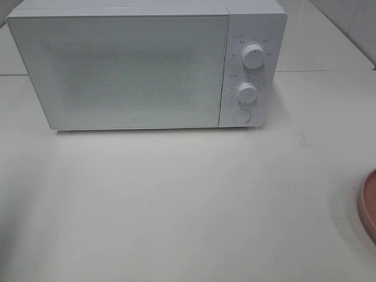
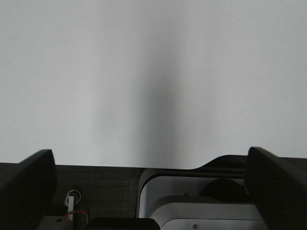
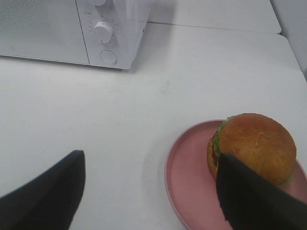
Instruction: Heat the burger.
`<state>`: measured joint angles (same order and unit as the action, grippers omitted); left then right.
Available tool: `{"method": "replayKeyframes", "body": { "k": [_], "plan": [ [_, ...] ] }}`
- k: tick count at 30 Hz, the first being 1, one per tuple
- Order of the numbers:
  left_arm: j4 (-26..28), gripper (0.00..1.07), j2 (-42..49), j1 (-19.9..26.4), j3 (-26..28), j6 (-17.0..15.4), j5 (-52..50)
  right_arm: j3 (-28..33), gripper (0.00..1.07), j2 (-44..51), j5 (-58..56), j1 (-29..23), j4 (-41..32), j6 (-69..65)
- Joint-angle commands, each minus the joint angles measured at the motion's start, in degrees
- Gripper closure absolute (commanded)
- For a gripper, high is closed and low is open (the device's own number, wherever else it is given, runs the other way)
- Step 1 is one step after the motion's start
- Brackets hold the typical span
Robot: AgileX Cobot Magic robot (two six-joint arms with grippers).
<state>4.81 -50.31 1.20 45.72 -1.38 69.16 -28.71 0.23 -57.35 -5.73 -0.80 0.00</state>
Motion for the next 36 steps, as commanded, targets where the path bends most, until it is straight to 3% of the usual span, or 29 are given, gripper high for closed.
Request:
{"method": "replayKeyframes", "body": {
  "k": [1,4,14,36],
  "plan": [
    [0.00,0.07,6.07,0.11,-3.21,1.38,-0.97,0.11,0.32,1.55,0.40,0.34,-0.17,0.40],
    [0.17,0.07,11.52,0.11,-5.67,3.04,-1.20,0.11,0.32,1.55,0.40,0.34,-0.17,0.40],
    [1.26,0.07,25.67,0.11,-13.69,3.09,-1.83,0.11,0.32,1.55,0.40,0.34,-0.17,0.40],
    [1.26,0.07,52.20,0.11,-15.99,2.64,-7.79,0.11,0.32,1.55,0.40,0.34,-0.17,0.40]
  ]
}}
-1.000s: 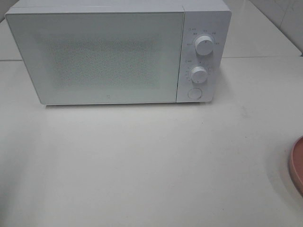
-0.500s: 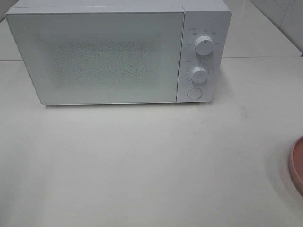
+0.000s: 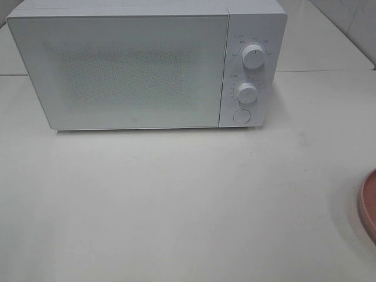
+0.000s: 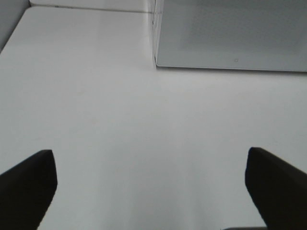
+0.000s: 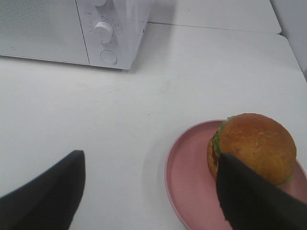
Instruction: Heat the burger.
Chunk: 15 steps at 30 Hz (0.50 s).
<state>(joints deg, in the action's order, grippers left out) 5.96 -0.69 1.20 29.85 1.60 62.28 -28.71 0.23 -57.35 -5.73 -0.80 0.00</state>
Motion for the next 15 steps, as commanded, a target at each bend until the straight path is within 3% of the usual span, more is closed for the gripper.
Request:
{"method": "replayKeyframes", "body": {
  "k": [1,15],
  "plan": [
    [0.11,0.07,2.23,0.11,-0.11,-0.34,-1.03,0.11,0.32,1.55,0.40,0.34,-0.23,0.40],
    [-0.11,0.07,2.23,0.11,-0.11,-0.34,-0.97,0.11,0.32,1.43,0.40,0.34,-0.29,0.40]
  ]
}}
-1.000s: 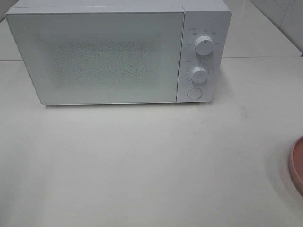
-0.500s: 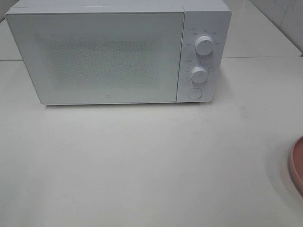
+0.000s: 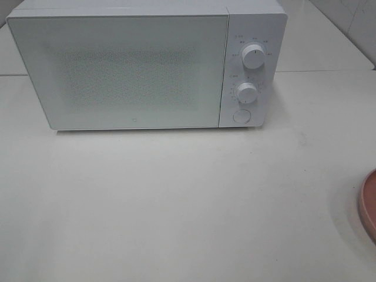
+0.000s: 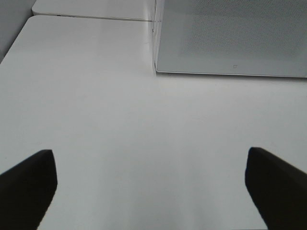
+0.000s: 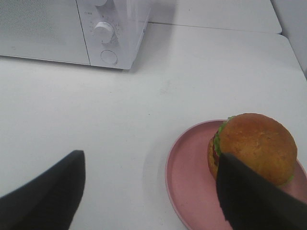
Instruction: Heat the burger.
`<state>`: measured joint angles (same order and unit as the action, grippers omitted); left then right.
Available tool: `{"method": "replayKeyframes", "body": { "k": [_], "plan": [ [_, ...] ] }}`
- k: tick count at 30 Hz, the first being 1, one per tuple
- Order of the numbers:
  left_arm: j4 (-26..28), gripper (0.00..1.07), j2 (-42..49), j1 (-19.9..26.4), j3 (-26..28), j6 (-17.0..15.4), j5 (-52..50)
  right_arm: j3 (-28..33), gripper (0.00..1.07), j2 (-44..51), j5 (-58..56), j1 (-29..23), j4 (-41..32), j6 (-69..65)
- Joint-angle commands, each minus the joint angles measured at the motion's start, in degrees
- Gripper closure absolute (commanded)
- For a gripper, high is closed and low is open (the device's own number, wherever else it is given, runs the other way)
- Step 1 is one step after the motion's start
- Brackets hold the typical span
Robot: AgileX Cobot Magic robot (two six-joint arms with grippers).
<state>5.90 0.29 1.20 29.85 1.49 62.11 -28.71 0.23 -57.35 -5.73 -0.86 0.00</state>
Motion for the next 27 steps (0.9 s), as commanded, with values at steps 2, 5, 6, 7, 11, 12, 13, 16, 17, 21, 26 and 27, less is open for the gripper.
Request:
{"method": "replayKeyframes", "body": {
  "k": [2,5,6,7,11,12,13,16,17,21,26,27],
  "plan": [
    [-0.06,0.07,1.26,0.11,-0.11,-0.23,-0.80,0.11,0.32,1.43,0.40,0.34,-0.23,0.40],
    [-0.06,0.07,1.26,0.11,-0.11,-0.23,-0.80,0.11,0.32,1.43,0.40,0.34,-0.23,0.40],
    [-0.06,0.07,1.26,0.11,-0.11,-0.23,-0.80,0.11,0.32,1.43,0.40,0.34,-0.23,0.40],
    [-0.06,0.07,1.26,0.11,-0.11,-0.23,-0.80,0.11,0.32,1.43,0.40,0.34,-0.23,0.40],
    [-0.06,0.07,1.26,0.11,-0.11,-0.23,-0.80,0.11,0.32,1.43,0.40,0.34,-0.23,0.40],
    [-0.06,0.07,1.26,0.11,-0.11,-0.23,-0.80,0.11,0.32,1.43,0.40,0.34,-0.23,0.40],
    [-0.06,0.07,1.26,0.11,-0.11,-0.23,-0.80,0.11,0.32,1.43,0.40,0.34,-0.23,0.40],
    [-0.06,0.07,1.26,0.11,-0.11,-0.23,-0.80,0.11,0.32,1.43,0.40,0.34,-0.23,0.40],
    [-0.06,0.07,1.26,0.11,-0.11,-0.23,-0.80,0.11,0.32,1.43,0.40,0.34,-0.23,0.40],
    [-0.06,0.07,1.26,0.11,-0.11,-0.23,-0.80,0.11,0.32,1.43,0.40,0.34,-0.23,0.40],
    [-0.06,0.07,1.26,0.11,-0.11,-0.23,-0.80,0.11,0.32,1.43,0.40,0.34,-0.23,0.40],
    [-0.06,0.07,1.26,0.11,-0.11,-0.23,-0.80,0.11,0.32,1.43,0.40,0.34,-0.23,0.40]
  ]
}}
